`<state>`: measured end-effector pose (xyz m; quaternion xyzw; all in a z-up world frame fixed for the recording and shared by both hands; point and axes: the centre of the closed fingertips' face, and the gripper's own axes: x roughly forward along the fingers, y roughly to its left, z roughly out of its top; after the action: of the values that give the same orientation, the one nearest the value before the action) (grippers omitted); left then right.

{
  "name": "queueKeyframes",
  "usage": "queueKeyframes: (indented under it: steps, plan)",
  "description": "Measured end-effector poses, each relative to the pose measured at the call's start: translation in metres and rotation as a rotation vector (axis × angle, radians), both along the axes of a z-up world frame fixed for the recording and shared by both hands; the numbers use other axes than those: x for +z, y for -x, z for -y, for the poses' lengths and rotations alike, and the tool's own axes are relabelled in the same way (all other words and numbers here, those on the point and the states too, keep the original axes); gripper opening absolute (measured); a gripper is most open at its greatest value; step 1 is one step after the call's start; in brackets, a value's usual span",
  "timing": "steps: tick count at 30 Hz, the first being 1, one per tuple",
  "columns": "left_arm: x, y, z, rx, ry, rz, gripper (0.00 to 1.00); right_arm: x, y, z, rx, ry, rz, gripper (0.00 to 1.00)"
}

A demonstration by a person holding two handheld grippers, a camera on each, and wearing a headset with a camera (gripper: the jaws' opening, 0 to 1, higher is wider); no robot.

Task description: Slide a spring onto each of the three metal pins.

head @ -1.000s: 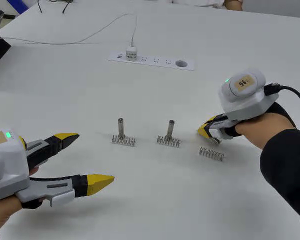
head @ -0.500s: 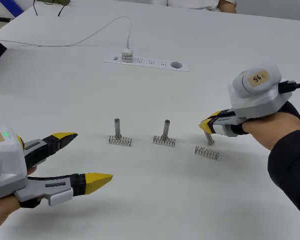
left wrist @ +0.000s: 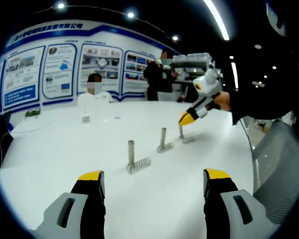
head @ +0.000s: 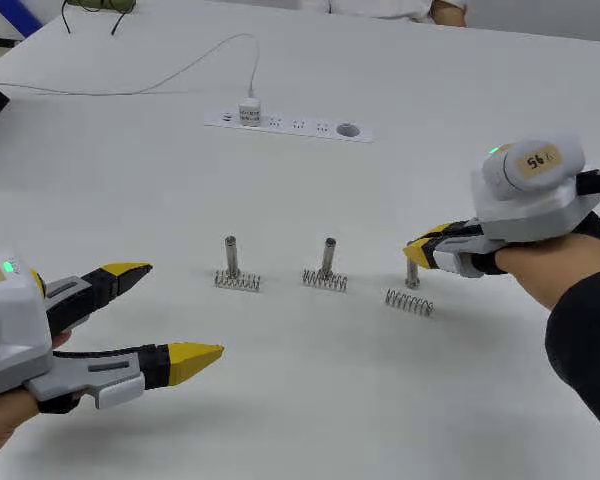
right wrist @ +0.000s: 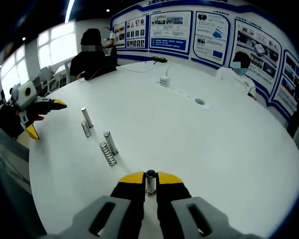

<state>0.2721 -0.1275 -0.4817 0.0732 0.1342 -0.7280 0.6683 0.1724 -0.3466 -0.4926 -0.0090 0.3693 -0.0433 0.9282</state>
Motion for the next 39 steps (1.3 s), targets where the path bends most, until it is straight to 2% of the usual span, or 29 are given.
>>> queueKeyframes:
  steps: [10,26,39]
  plan:
    - [0.001,0.0,-0.001,0.001,0.002,0.002,0.82,0.001,0.006,-0.001,-0.018,-0.021,0.011,0.09]
    - [0.001,0.002,0.001,-0.005,0.005,-0.001,0.83,0.001,0.011,-0.003,-0.016,-0.001,0.021,0.09]
    - [0.003,0.001,0.0,-0.004,0.008,0.0,0.83,0.004,0.014,-0.006,-0.006,0.012,0.029,0.13]
